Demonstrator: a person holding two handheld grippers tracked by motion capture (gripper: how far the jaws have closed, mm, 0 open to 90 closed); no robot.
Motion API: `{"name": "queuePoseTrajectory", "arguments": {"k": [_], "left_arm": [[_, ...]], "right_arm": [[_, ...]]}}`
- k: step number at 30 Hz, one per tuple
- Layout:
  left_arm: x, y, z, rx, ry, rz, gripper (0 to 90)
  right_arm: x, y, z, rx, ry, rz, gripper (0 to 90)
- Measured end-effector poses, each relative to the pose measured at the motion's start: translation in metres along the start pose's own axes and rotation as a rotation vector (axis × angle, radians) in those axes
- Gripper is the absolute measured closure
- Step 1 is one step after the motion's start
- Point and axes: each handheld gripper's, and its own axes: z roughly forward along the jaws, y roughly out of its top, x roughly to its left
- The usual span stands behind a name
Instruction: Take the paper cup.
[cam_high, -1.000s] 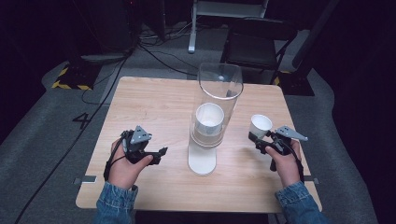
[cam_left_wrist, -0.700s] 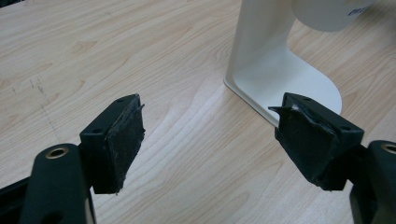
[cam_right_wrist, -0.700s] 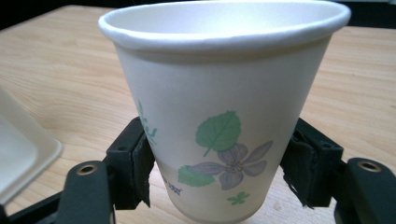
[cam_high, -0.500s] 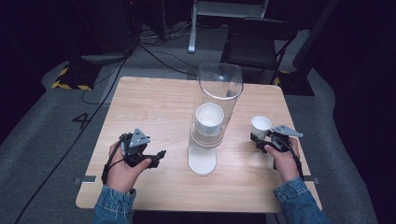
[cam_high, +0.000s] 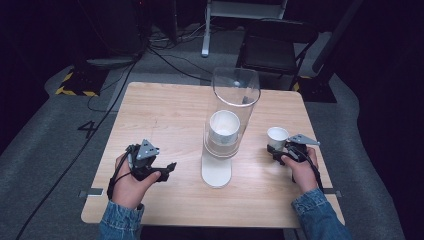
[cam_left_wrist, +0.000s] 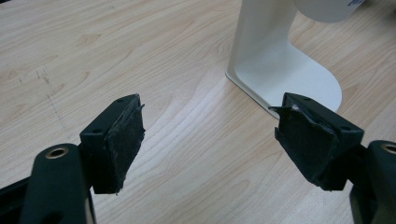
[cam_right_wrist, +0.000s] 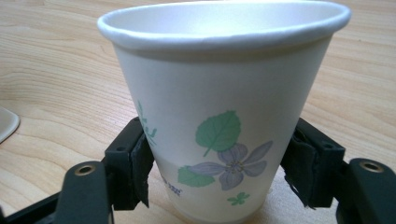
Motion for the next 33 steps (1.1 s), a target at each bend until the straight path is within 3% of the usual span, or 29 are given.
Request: {"name": "queuePoseTrajectory", "arguments": {"k": [5, 9, 13, 19, 21, 24, 30, 33], "left_arm": [[0.0, 0.0, 0.001, 0.001, -0.001, -0.002, 23.3], [0.0, 0.0, 0.002, 0.002, -0.005, -0.003, 23.3], [0.0, 0.001, 0.003, 0.002, -0.008, -0.004, 23.3], [0.0, 0.002, 0.003, 0.004, -0.012, -0.003, 23.3], [0.0, 0.002, 0.003, 0.004, -0.01, 0.003, 23.3], [0.0, 0.003, 0.004, 0.004, -0.011, -0.001, 23.2], [0.001, 0.003, 0.005, 0.004, -0.015, -0.003, 23.2], [0.002, 0.003, 0.005, 0.001, -0.02, -0.012, 23.2]], "right_arm": [[0.0, -0.002, 0.001, 0.008, 0.005, 0.006, 31.6], [0.001, -0.003, 0.001, 0.032, 0.017, 0.039, 31.1], [0.001, -0.004, 0.002, 0.047, 0.012, 0.02, 29.0], [0.002, -0.005, 0.002, 0.056, 0.0, 0.006, 16.2], [0.002, -0.005, 0.002, 0.057, 0.0, 0.006, 15.8], [0.004, -0.005, 0.002, 0.076, 0.018, -0.03, 15.8], [0.008, -0.002, -0.005, 0.079, 0.027, -0.028, 15.8], [0.006, 0.0, -0.019, 0.081, 0.036, -0.042, 15.8]]}}
